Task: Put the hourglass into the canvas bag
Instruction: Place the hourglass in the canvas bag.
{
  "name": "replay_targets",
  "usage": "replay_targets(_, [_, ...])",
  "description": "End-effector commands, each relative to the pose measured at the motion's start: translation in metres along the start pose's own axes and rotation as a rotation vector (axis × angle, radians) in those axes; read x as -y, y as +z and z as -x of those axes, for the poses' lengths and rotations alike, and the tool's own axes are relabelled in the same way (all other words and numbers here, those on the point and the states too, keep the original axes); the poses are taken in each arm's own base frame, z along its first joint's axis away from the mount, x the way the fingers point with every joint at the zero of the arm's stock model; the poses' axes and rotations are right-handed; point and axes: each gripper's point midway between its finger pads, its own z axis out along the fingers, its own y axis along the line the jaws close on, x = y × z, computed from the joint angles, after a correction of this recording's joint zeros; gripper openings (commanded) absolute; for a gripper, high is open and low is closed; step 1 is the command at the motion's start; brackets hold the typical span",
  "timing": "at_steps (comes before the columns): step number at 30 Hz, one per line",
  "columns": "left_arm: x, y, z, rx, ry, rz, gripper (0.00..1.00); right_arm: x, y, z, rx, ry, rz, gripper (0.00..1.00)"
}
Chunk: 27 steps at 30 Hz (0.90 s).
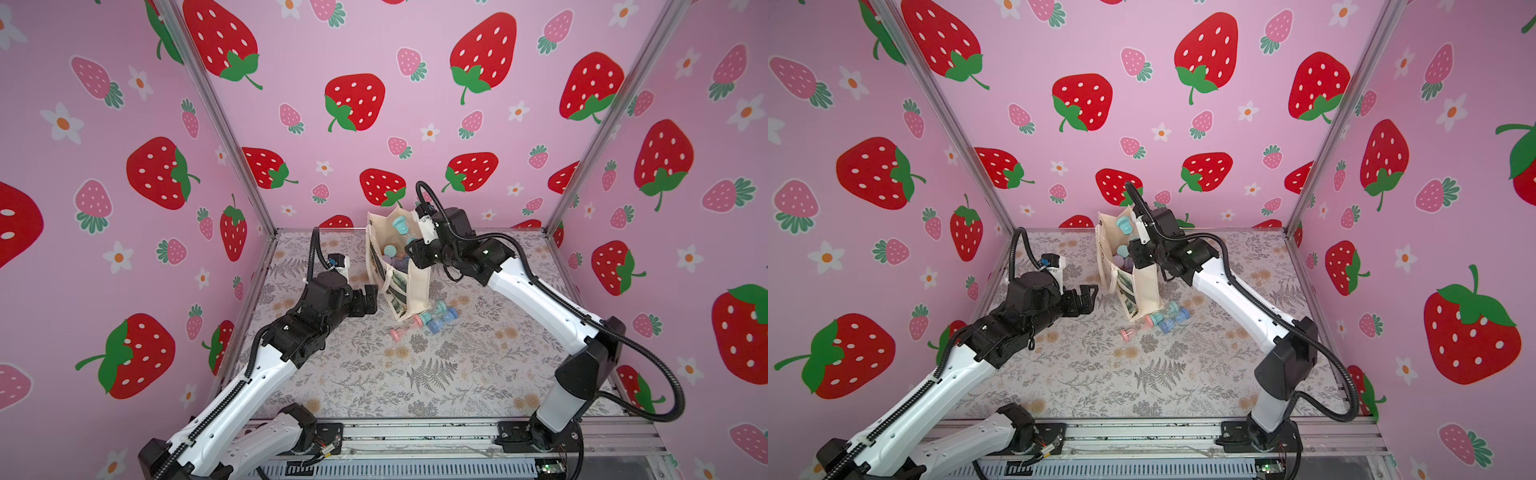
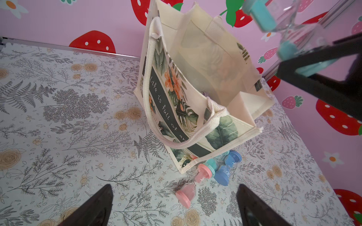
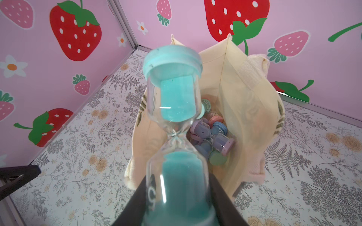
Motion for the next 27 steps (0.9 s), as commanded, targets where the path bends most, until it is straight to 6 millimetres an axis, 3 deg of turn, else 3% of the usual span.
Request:
replay_targets(1, [0.007, -0.004, 0.026, 0.056, -0.012, -0.044, 0.99, 0.003, 0.010, 0.012, 0.001, -0.016, 0.006, 0.34])
replay_targets(9, [-0.001, 0.012, 0.035, 0.045, -0.039, -0.029, 0.99, 0.021, 0.059, 0.013, -0.047, -0.019, -0.006, 0.34])
replay_targets(16, [-0.004, 0.024, 0.036, 0.022, -0.049, -0.022, 0.99, 0.020, 0.100, 0.001, -0.130, -0.073, 0.014, 0.35])
replay_targets(27, [-0.014, 0.035, 0.030, 0.003, -0.074, -0.005, 0.99, 0.031, 0.152, -0.037, -0.232, -0.194, -0.013, 0.38])
